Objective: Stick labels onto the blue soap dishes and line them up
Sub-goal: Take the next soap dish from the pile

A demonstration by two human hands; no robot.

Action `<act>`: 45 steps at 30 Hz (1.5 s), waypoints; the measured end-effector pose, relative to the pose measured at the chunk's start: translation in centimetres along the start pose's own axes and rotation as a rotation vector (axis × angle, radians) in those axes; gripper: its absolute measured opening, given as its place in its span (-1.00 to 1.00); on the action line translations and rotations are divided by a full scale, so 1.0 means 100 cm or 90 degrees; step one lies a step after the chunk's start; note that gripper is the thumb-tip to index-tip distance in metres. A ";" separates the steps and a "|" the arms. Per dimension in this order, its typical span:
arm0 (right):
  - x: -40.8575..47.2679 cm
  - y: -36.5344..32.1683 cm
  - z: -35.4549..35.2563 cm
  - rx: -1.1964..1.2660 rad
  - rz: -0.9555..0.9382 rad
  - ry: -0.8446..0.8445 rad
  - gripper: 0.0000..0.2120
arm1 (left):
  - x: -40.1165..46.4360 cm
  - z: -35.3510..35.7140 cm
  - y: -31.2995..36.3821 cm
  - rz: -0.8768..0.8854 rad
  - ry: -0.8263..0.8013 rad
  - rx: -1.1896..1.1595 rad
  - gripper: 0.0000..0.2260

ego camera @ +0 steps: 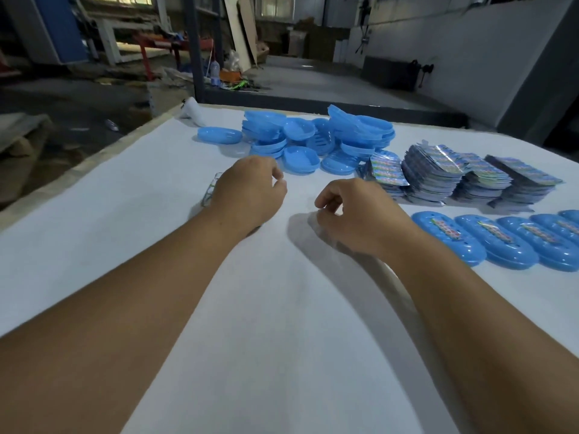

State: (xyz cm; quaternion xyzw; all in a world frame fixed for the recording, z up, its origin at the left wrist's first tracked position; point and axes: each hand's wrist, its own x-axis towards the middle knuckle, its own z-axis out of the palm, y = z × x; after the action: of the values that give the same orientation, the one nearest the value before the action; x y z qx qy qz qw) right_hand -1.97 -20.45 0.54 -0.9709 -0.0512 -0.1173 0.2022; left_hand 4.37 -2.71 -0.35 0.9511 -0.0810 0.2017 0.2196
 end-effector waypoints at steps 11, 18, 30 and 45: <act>-0.003 0.007 -0.004 0.039 -0.018 0.026 -0.89 | 0.054 0.036 0.026 0.112 -0.097 0.181 -0.65; -0.003 0.010 -0.007 0.057 -0.004 0.048 -0.85 | 0.050 0.040 0.029 0.095 -0.011 0.073 -0.86; -0.001 0.008 -0.010 0.086 -0.030 0.155 -0.31 | -0.008 -0.026 0.043 -0.375 -0.122 -0.781 -0.83; -0.001 0.014 0.001 0.039 -0.006 0.015 -0.34 | -0.014 -0.044 -0.009 -0.078 0.073 0.023 -0.71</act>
State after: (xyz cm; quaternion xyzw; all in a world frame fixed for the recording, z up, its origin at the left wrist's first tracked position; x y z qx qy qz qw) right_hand -1.79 -21.72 -0.10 -0.9626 -0.0571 -0.1278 0.2318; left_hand 1.77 0.16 2.32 0.9449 -0.0063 0.2435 0.2187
